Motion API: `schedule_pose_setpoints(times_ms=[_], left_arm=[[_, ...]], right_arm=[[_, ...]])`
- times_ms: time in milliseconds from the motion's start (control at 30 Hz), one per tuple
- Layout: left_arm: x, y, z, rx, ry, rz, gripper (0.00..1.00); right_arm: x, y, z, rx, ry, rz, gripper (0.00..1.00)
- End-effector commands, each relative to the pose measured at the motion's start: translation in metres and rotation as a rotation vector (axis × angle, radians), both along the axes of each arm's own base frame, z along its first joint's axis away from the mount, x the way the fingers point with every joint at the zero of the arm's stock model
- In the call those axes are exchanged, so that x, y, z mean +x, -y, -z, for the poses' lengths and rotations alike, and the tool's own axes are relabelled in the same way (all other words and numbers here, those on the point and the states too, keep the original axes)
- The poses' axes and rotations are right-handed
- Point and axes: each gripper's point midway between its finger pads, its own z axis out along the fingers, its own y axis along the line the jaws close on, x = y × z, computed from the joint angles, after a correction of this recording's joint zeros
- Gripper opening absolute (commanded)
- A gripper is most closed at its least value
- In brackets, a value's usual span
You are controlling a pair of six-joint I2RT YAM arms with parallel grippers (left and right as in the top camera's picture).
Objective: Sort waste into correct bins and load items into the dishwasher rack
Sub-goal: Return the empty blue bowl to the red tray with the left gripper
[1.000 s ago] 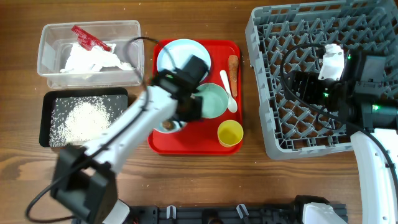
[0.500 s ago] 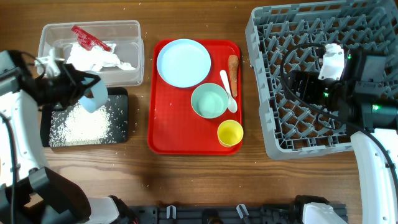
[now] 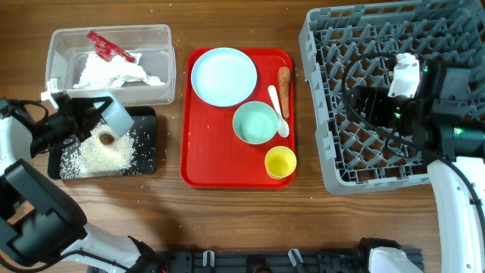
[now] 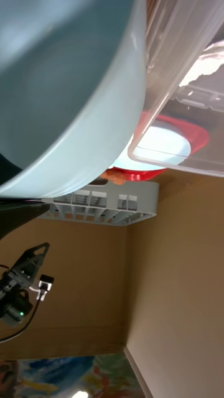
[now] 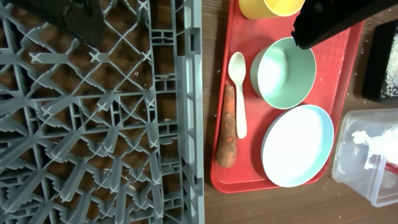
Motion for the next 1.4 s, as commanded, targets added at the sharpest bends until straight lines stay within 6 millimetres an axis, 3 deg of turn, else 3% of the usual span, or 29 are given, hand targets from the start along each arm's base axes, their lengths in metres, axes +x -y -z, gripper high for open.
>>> schedule_pose_setpoints(times_ms=[0, 167, 233, 300, 333, 433, 500, 567, 667, 800, 867, 967, 1000, 1033, 1067, 1167, 1267, 1367], left_arm=[[0.000, -0.001, -0.003, -0.025, 0.035, -0.002, 0.04], [0.000, 0.000, -0.008, -0.032, 0.049, -0.002, 0.04], [0.000, 0.010, -0.031, 0.010, 0.105, 0.021, 0.04], [-0.005, 0.033, -0.055, 0.135, 0.166, 0.084, 0.04], [-0.012, 0.061, -0.063, 0.285, 0.187, 0.157, 0.04], [-0.025, 0.110, -0.057, 0.552, 0.186, 0.307, 0.04], [-0.036, 0.154, -0.016, 0.838, 0.047, 0.453, 0.04], [-0.038, 0.170, 0.004, 0.957, -0.017, 0.497, 0.04], [-0.040, 0.207, 0.053, 1.164, -0.110, 0.583, 0.04], [-0.050, 0.244, 0.112, 1.224, -0.185, 0.721, 0.04], [-0.058, 0.255, 0.132, 1.237, -0.212, 0.779, 0.04], [-0.068, 0.263, 0.143, 1.247, -0.230, 0.819, 0.05], [-0.070, 0.265, 0.143, 1.250, -0.231, 0.829, 0.13], [-0.073, 0.265, 0.143, 1.252, -0.236, 0.837, 0.33], [-0.075, 0.263, 0.143, 1.254, -0.246, 0.842, 0.44], [-0.076, 0.258, 0.131, 1.261, -0.261, 0.840, 0.50], [-0.058, 0.264, 0.081, 1.270, -0.170, 0.777, 0.53], [-0.046, 0.274, 0.039, 1.244, -0.043, 0.708, 0.64]], right_arm=[[0.004, 0.002, -0.007, 0.002, 0.013, 0.009, 1.00], [0.004, 0.002, -0.007, 0.002, 0.015, 0.009, 1.00], [0.004, 0.002, -0.007, 0.002, 0.015, 0.009, 1.00], [0.004, 0.002, -0.007, 0.002, 0.015, 0.009, 1.00], [0.004, 0.002, -0.007, 0.002, 0.015, 0.009, 1.00], [0.005, 0.002, -0.007, 0.002, 0.017, 0.009, 1.00], [0.005, 0.002, -0.008, 0.002, 0.017, 0.010, 1.00], [0.005, 0.002, -0.007, 0.002, 0.017, 0.009, 1.00], [0.005, 0.002, -0.008, 0.001, 0.018, 0.009, 1.00], [0.005, 0.002, -0.007, -0.003, 0.019, 0.009, 1.00], [0.005, 0.002, -0.007, -0.003, 0.018, 0.010, 1.00], [0.005, 0.002, -0.008, -0.003, 0.019, 0.010, 1.00], [0.005, 0.002, -0.008, -0.003, 0.019, 0.010, 1.00], [0.005, 0.002, -0.008, -0.004, 0.022, 0.010, 1.00], [0.006, 0.002, -0.008, -0.004, 0.023, 0.010, 1.00], [0.006, 0.002, -0.008, -0.003, 0.023, 0.010, 1.00], [0.005, 0.002, -0.008, -0.003, 0.021, 0.010, 1.00], [0.005, 0.002, -0.008, -0.003, 0.022, 0.009, 1.00]])
